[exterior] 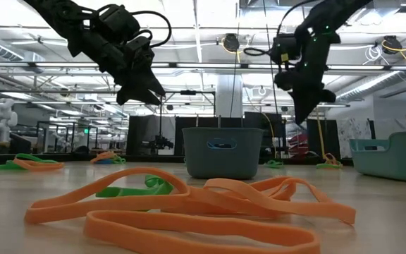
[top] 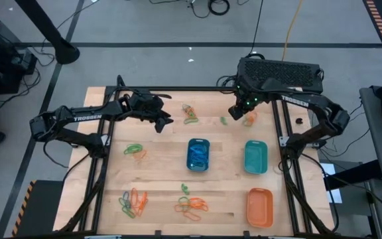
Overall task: Sort rubber bands into baskets
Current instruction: Put the blue rubberband into the blue bin
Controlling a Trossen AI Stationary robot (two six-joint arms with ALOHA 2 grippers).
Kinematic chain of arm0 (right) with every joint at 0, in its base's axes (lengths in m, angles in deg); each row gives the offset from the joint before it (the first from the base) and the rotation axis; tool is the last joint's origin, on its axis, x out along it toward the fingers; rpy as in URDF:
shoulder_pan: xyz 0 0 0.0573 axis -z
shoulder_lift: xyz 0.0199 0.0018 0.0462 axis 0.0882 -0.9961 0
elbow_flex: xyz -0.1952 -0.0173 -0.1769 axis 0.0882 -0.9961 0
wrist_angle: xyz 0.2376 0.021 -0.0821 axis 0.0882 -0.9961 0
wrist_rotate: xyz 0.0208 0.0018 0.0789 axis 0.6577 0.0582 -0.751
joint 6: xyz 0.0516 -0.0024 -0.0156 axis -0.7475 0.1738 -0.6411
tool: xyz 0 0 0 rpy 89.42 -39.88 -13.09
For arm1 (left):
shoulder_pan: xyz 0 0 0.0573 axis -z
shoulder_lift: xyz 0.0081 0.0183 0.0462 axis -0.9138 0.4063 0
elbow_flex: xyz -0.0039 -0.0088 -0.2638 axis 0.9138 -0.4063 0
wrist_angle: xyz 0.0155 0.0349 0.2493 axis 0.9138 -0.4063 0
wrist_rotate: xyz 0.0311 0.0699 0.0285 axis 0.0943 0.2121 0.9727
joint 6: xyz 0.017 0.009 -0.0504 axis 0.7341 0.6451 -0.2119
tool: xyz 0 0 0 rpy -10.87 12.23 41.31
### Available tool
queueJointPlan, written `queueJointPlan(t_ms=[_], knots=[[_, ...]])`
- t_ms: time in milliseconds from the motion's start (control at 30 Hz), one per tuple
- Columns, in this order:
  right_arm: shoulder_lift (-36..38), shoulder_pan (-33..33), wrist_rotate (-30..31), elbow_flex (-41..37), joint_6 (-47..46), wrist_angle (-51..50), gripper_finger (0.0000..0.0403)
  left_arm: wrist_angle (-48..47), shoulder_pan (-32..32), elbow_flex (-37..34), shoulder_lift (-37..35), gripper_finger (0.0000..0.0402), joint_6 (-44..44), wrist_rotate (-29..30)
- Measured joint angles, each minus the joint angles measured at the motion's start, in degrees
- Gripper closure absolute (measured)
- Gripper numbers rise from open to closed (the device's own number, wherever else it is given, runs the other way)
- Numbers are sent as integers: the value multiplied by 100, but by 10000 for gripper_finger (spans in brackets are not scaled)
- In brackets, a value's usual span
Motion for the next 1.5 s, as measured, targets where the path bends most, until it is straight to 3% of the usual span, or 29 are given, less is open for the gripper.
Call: queueJointPlan(t_ms=[200,367,733,1033,1500], knots=[[160,-2,-80,3,-36,-152,403,1,104,0,0,220,15,0],[165,-139,-1060,3,-37,200,403,1,151,0,0,220,13,0],[165,-1446,-1775,3,-203,1624,402,1,150,0,0,220,182,0],[165,-2560,-1700,3,-957,2432,402,1,150,0,0,220,941,-64],[-55,-3803,-389,3,-3005,2564,402,1,155,0,-2,220,1516,-413]])
